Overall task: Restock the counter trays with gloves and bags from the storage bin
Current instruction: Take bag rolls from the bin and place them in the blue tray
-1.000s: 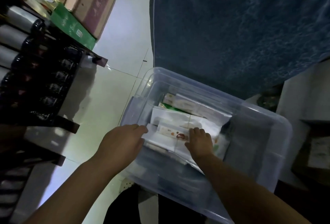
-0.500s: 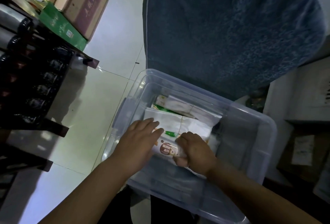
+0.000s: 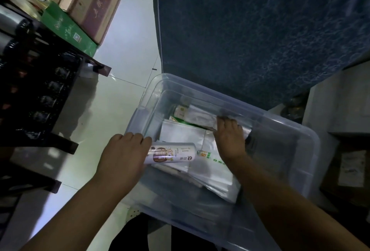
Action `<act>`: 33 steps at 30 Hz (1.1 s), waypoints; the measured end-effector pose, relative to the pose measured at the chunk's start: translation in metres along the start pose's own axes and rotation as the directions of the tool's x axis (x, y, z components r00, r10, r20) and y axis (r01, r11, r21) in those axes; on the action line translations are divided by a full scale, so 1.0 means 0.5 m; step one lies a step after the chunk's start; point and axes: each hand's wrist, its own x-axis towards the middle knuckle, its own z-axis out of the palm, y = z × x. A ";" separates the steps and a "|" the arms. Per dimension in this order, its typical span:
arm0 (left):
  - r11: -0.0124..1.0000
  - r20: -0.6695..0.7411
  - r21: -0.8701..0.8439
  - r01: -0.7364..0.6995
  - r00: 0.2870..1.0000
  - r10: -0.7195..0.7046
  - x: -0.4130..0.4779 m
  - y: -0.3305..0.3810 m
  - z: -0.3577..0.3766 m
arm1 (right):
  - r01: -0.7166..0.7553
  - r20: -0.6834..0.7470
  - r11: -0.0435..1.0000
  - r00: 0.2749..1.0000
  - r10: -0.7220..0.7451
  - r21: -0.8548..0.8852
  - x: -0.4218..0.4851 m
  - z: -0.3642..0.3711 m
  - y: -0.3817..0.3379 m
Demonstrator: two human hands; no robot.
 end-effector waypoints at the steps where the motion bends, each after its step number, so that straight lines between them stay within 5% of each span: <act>1: 1.000 -0.001 0.001 -0.004 1.000 0.004 0.000 -0.002 0.005 | -0.030 -0.006 0.998 1.000 0.029 -0.052 0.006 0.005 -0.005; 6: 1.000 -0.029 -0.019 -0.017 0.999 0.016 0.002 -0.007 0.024 | -0.026 -0.039 0.980 0.999 0.018 -0.197 0.019 0.016 -0.006; 9: 0.999 -0.044 -0.040 -0.008 0.999 0.007 -0.005 -0.010 0.028 | -0.021 -0.093 0.990 0.996 0.008 -0.138 0.003 0.009 0.000; 12: 0.996 -0.049 -0.092 0.008 0.999 -0.013 -0.016 -0.015 0.027 | 0.204 -0.138 0.978 0.968 -0.209 -0.049 -0.031 0.001 -0.006; 14: 0.994 -0.043 -0.108 0.017 0.999 -0.022 -0.020 -0.017 0.027 | 0.296 -0.003 0.954 0.955 -0.296 0.050 -0.046 -0.001 -0.007; 17: 0.993 -0.044 -0.117 0.020 0.999 -0.025 -0.021 -0.018 0.032 | 0.153 0.203 0.965 0.959 -0.197 0.211 -0.037 0.004 -0.018; 33: 0.991 -0.086 -0.134 0.021 0.996 -0.033 -0.008 -0.029 0.063 | 0.053 -0.090 0.993 0.994 -0.063 -0.109 0.091 0.119 -0.066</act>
